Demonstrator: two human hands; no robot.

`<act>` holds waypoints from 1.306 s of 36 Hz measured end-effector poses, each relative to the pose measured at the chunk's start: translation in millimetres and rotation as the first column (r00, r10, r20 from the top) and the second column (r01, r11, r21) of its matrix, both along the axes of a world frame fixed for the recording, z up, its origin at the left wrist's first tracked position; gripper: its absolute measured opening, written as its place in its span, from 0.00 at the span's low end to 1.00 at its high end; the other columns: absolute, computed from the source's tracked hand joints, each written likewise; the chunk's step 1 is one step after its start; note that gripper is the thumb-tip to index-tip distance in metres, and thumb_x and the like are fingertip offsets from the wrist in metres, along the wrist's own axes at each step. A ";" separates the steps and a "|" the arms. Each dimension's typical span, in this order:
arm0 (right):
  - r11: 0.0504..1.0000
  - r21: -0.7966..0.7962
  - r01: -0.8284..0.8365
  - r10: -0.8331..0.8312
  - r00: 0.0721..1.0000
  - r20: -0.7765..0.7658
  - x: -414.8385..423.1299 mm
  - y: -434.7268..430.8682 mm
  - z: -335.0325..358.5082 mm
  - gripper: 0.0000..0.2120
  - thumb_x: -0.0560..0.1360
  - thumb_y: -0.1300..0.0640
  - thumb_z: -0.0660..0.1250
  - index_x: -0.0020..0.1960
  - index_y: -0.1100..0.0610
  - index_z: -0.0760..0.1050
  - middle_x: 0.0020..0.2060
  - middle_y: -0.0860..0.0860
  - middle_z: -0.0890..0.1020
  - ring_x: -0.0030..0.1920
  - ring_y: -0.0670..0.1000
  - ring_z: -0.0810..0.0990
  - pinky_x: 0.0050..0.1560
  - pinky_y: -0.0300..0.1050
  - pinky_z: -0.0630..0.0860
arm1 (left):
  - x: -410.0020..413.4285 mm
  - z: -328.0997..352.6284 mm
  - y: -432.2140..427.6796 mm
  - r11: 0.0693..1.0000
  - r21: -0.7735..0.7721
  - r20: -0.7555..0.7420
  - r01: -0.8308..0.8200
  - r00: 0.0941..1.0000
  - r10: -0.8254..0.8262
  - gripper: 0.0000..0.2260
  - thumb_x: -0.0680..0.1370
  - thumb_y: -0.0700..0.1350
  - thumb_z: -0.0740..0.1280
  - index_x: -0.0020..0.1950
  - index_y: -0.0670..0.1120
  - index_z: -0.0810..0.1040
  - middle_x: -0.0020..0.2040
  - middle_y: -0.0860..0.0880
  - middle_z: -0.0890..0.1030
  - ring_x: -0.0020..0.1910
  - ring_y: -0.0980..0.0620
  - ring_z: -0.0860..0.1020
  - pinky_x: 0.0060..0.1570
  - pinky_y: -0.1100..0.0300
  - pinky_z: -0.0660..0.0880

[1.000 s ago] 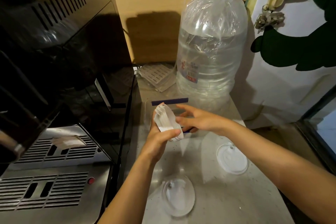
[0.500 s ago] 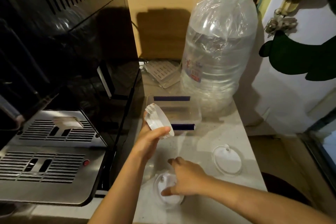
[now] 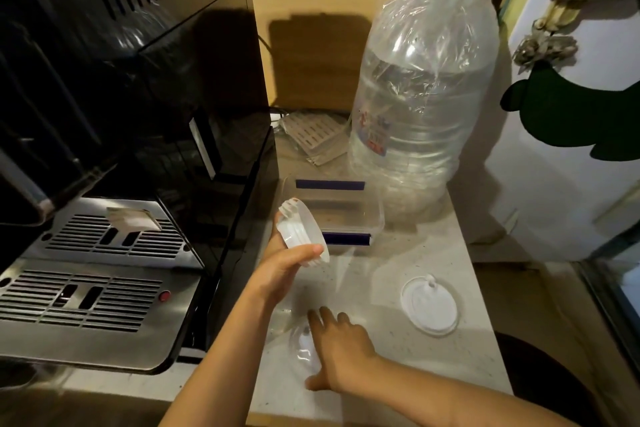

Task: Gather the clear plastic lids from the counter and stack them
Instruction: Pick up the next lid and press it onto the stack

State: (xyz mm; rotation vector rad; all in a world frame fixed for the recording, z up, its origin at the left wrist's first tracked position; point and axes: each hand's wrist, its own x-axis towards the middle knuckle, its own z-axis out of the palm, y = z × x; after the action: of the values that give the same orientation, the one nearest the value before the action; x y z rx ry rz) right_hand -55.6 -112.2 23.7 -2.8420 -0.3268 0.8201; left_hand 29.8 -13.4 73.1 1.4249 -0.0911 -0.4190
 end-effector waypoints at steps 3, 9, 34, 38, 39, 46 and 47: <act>0.996 0.049 0.072 -0.073 0.997 0.037 9.3 -8.2 5.4 0.42 0.66 0.45 0.72 0.71 0.56 0.55 0.66 0.57 0.66 0.62 0.61 0.69 0.57 0.55 0.72 | 0.3 0.7 0.1 1.000 -0.027 0.013 -0.002 1.000 0.002 0.36 0.51 0.50 0.72 0.58 0.54 0.64 0.51 0.51 0.72 0.53 0.51 0.72 0.54 0.57 0.74; 0.971 0.138 0.193 -0.210 0.970 0.121 39.0 -27.4 21.8 0.45 0.65 0.44 0.72 0.72 0.55 0.53 0.68 0.54 0.65 0.65 0.59 0.68 0.57 0.53 0.72 | 2.3 4.6 1.7 0.994 -0.105 0.030 -0.004 1.000 0.007 0.33 0.52 0.48 0.71 0.56 0.53 0.68 0.50 0.50 0.72 0.51 0.53 0.73 0.49 0.59 0.73; 0.752 0.650 0.109 -0.239 0.964 0.115 86.0 -78.4 136.2 0.48 0.62 0.57 0.78 0.73 0.50 0.53 0.72 0.48 0.61 0.70 0.49 0.63 0.69 0.45 0.65 | 14.8 21.7 0.4 0.956 -0.154 0.167 0.250 0.960 -0.224 0.38 0.56 0.57 0.77 0.63 0.49 0.70 0.55 0.48 0.77 0.56 0.49 0.76 0.52 0.56 0.76; 0.751 0.658 0.055 -0.159 0.982 0.099 85.0 -72.0 138.2 0.48 0.63 0.58 0.78 0.74 0.50 0.53 0.72 0.48 0.62 0.68 0.43 0.62 0.67 0.38 0.63 | 15.7 27.1 -2.8 0.948 -0.174 0.191 0.266 0.954 -0.233 0.34 0.56 0.56 0.77 0.60 0.52 0.73 0.52 0.52 0.82 0.54 0.52 0.78 0.51 0.58 0.78; 0.748 0.662 0.045 -0.147 0.984 0.098 85.1 -71.2 138.5 0.48 0.63 0.59 0.78 0.74 0.50 0.53 0.72 0.48 0.62 0.67 0.42 0.62 0.65 0.37 0.62 | 16.0 28.3 -3.4 0.946 -0.182 0.182 0.268 0.955 -0.236 0.34 0.55 0.57 0.77 0.59 0.53 0.74 0.50 0.54 0.82 0.52 0.53 0.79 0.49 0.59 0.78; 0.715 0.699 0.013 -0.121 0.987 0.106 86.3 -70.7 139.6 0.49 0.62 0.60 0.78 0.73 0.49 0.53 0.72 0.47 0.61 0.69 0.44 0.61 0.67 0.37 0.62 | 18.9 32.8 -8.6 0.930 -0.262 0.139 0.259 0.963 -0.230 0.38 0.49 0.57 0.79 0.56 0.50 0.74 0.47 0.48 0.80 0.46 0.53 0.80 0.44 0.59 0.79; 0.716 0.698 0.008 -0.120 0.986 0.111 86.5 -70.7 139.6 0.49 0.62 0.60 0.78 0.73 0.50 0.53 0.72 0.47 0.61 0.69 0.43 0.61 0.67 0.36 0.61 | 19.0 33.1 -9.5 0.928 -0.276 0.122 0.251 0.967 -0.225 0.38 0.48 0.57 0.79 0.55 0.50 0.74 0.46 0.48 0.80 0.45 0.53 0.80 0.42 0.58 0.79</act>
State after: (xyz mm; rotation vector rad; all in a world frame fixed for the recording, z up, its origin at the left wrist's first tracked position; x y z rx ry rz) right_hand 30.9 -182.9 163.3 -2.1713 -0.4409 0.3457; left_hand 48.8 -22.9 106.1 1.1448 -0.3869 -0.5201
